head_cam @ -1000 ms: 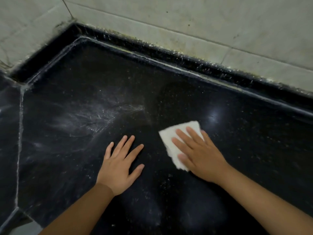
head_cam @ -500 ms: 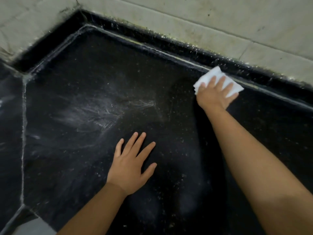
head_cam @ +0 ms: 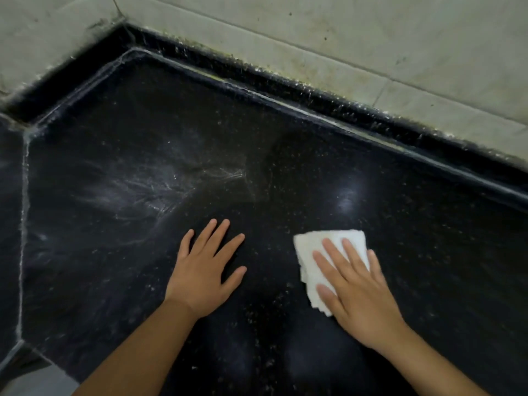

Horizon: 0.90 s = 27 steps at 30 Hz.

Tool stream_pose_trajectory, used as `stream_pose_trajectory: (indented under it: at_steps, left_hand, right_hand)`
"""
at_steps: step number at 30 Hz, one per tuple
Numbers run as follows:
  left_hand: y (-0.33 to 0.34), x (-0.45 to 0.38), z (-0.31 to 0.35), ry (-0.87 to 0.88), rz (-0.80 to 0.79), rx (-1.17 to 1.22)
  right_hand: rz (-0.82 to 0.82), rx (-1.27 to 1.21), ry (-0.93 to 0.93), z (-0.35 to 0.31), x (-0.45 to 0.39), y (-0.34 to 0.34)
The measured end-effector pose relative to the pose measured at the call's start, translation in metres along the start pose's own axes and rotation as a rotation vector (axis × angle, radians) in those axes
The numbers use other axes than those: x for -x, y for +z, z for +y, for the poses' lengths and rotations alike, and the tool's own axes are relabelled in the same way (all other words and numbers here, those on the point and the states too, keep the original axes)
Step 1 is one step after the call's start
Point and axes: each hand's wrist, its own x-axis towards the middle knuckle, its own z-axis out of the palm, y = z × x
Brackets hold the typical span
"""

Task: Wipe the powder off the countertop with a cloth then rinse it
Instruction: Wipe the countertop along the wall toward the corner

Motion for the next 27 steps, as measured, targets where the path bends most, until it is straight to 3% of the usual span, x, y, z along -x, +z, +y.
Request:
stream_pose_trajectory:
  at_steps: [4,8,14,18,21,24,27]
  left_hand:
    - [-0.001,0.000,0.002,-0.001,-0.011,0.004]
    - [-0.002,-0.001,0.003,0.007,-0.005,0.032]
    - [-0.002,0.001,0.002,0.017,0.008,0.037]
    - [-0.002,0.001,0.004,0.000,-0.006,0.017]
    - [-0.003,0.000,0.004,-0.009,-0.019,0.007]
    - [-0.005,0.000,0.002,-0.005,-0.030,0.033]
    - [-0.002,0.002,0.003,-0.012,0.006,0.116]
  right_hand:
    - [0.064,-0.060,0.348,0.026,0.021,-0.010]
    - [0.043,-0.174,0.540,0.042,-0.041,-0.032]
    - [-0.030,-0.152,0.350,-0.004,-0.103,-0.047]
    - [0.048,-0.115,0.093,-0.047,-0.066,-0.019]
    - [0.081,-0.083,0.013,-0.059,-0.016,0.004]
    - [0.004,-0.065,0.041,-0.036,0.040,0.021]
    - [-0.007,-0.051,0.293,0.007,0.085,0.020]
